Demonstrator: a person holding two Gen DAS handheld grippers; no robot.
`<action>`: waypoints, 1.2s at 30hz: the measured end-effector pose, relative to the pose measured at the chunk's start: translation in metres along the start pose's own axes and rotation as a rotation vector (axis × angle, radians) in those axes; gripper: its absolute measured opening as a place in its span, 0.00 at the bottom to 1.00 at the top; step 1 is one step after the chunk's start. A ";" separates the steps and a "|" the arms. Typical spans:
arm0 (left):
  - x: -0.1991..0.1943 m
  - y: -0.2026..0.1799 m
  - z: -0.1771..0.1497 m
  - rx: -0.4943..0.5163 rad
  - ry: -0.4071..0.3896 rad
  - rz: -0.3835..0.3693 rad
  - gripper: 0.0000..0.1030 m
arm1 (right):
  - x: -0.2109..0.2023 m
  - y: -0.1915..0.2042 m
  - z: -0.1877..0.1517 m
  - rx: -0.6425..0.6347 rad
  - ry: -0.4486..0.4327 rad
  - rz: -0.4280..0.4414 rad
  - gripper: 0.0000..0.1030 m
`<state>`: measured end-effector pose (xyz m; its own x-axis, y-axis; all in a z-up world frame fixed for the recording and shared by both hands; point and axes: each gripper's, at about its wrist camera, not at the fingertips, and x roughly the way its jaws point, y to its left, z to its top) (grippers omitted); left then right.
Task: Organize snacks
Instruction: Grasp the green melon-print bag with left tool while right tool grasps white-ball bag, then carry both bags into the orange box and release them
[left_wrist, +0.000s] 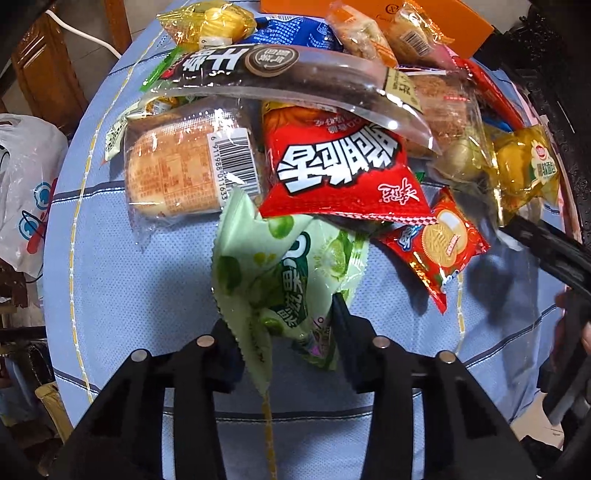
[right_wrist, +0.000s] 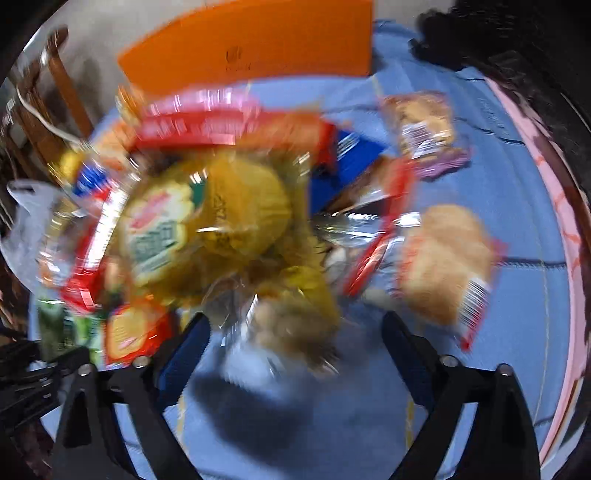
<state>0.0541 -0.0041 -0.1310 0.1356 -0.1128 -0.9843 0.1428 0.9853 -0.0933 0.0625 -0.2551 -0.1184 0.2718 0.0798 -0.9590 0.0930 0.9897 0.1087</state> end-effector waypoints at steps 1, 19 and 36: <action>0.001 -0.001 0.000 -0.002 0.001 0.002 0.39 | 0.005 0.004 0.002 -0.025 0.002 -0.015 0.68; -0.043 -0.004 -0.005 0.051 -0.118 -0.075 0.27 | -0.059 -0.042 -0.038 0.023 -0.012 0.228 0.37; -0.106 -0.005 0.010 0.092 -0.265 -0.118 0.25 | -0.129 -0.006 -0.031 -0.030 -0.158 0.264 0.37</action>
<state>0.0487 0.0019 -0.0250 0.3621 -0.2669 -0.8931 0.2593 0.9492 -0.1785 -0.0030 -0.2674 -0.0037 0.4289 0.3179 -0.8456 -0.0289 0.9404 0.3389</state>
